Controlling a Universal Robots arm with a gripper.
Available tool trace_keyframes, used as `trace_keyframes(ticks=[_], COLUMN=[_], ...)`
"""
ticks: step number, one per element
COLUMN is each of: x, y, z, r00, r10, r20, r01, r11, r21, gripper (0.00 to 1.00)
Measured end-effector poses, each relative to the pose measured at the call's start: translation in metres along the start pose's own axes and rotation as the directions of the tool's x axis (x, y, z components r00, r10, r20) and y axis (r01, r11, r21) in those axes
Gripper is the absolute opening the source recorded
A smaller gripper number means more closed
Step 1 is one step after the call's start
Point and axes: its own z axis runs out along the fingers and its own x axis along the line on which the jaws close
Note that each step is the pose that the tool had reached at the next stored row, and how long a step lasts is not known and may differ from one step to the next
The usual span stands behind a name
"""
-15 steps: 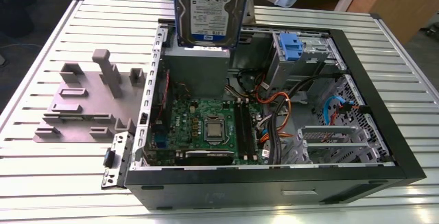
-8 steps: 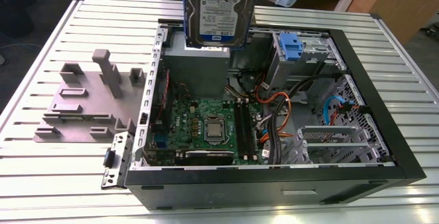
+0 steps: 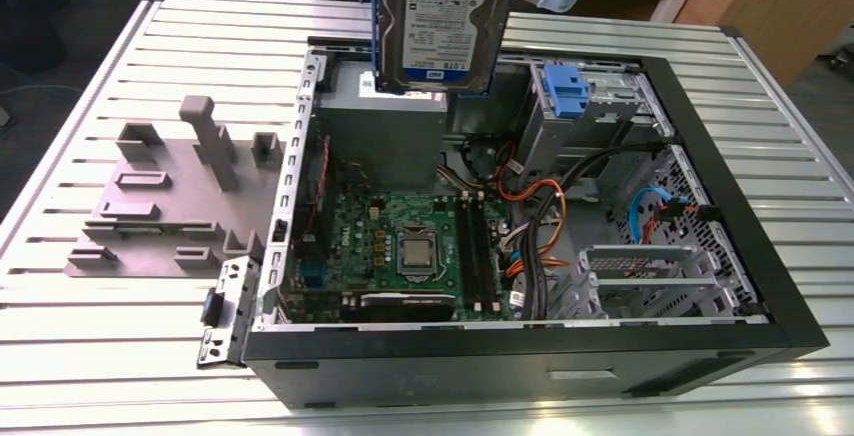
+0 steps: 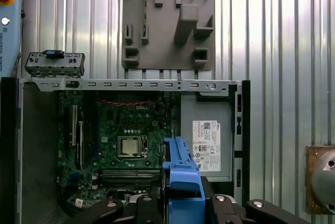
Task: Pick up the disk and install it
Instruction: 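Pick up the disk, then insert the disk into the insertion slot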
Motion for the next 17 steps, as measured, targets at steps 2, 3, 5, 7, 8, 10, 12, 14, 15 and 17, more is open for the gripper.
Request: trace_keyframes(ticks=[2, 3, 5, 7, 8, 10, 12, 14, 15, 17], x=[-0.0001, -0.0001, -0.0001, -0.0001, -0.0001, -0.0001, 0.0003, 0.0015, 0.0027, 0.0058], y=[-0.0008, -0.0014, -0.0015, -0.0015, -0.0015, -0.0015, -0.0016, -0.0016, -0.0016, -0.0016], z=[0.0, 0.0, 0.0, 0.0, 0.0, 0.0, 0.0, -0.0001, 0.0, -0.0001], r00=[1.0, 1.0, 1.0, 1.0, 1.0, 1.0, 1.0, 1.0, 1.0, 1.0], r10=[0.0, 0.0, 0.0, 0.0, 0.0, 0.0, 0.0, 0.0, 0.0, 0.0], r20=[0.0, 0.0, 0.0, 0.0, 0.0, -0.0004, -0.0006, -0.0007, -0.0006, -0.0008], r01=[0.0, 0.0, 0.0, 0.0, 0.0, 0.0, 0.0, 0.0, 0.0, 0.0], r11=[1.0, 1.0, 1.0, 1.0, 1.0, 1.0, 1.0, 1.0, 1.0, 1.0], r21=[0.0, 0.0, 0.0, 0.0, 0.0, 0.0, -0.0001, -0.0001, 0.0, 0.0], gripper=[0.36, 0.36, 0.36, 0.36, 0.36, 0.36, 0.36, 0.36, 0.36, 0.36])
